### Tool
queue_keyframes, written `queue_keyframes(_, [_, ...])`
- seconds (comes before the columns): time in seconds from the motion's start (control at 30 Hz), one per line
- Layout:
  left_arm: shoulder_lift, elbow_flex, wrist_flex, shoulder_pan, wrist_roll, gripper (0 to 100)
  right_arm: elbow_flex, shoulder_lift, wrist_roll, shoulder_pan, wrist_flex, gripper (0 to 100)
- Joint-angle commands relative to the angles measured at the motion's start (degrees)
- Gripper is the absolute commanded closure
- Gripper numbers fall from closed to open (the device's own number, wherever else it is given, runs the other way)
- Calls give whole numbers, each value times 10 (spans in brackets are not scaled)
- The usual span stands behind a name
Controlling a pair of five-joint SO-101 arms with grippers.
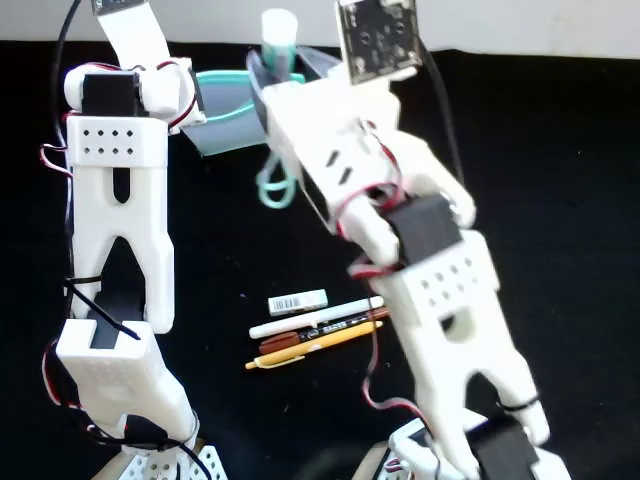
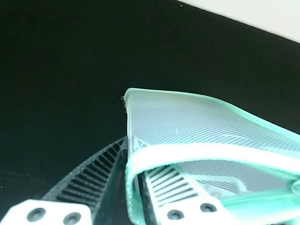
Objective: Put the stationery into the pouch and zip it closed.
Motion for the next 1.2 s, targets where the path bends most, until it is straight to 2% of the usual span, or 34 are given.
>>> queue_keyframes(0.0, [4, 0, 6, 17, -5, 993, -30, 58, -8, -1, -87, 993])
queue_keyframes(0.33, [4, -2, 3, 29, -5, 993, -134, 236, -8, -22, -98, 992])
queue_keyframes(0.8, [4, -3, -14, -18, -2, 993, -48, 240, -4, -19, -95, 981])
queue_keyframes(0.87, [4, -3, -14, -19, -2, 993, -42, 223, -5, -19, -91, 924])
queue_keyframes(1.03, [4, -3, -14, -17, -4, 993, -18, 170, -6, -22, -45, 670])
queue_keyframes(1.1, [4, -3, -14, -18, -4, 993, -6, 151, -5, -20, -45, 626])
queue_keyframes(1.17, [4, -3, -14, -18, -4, 993, 4, 131, -5, -19, -45, 631])
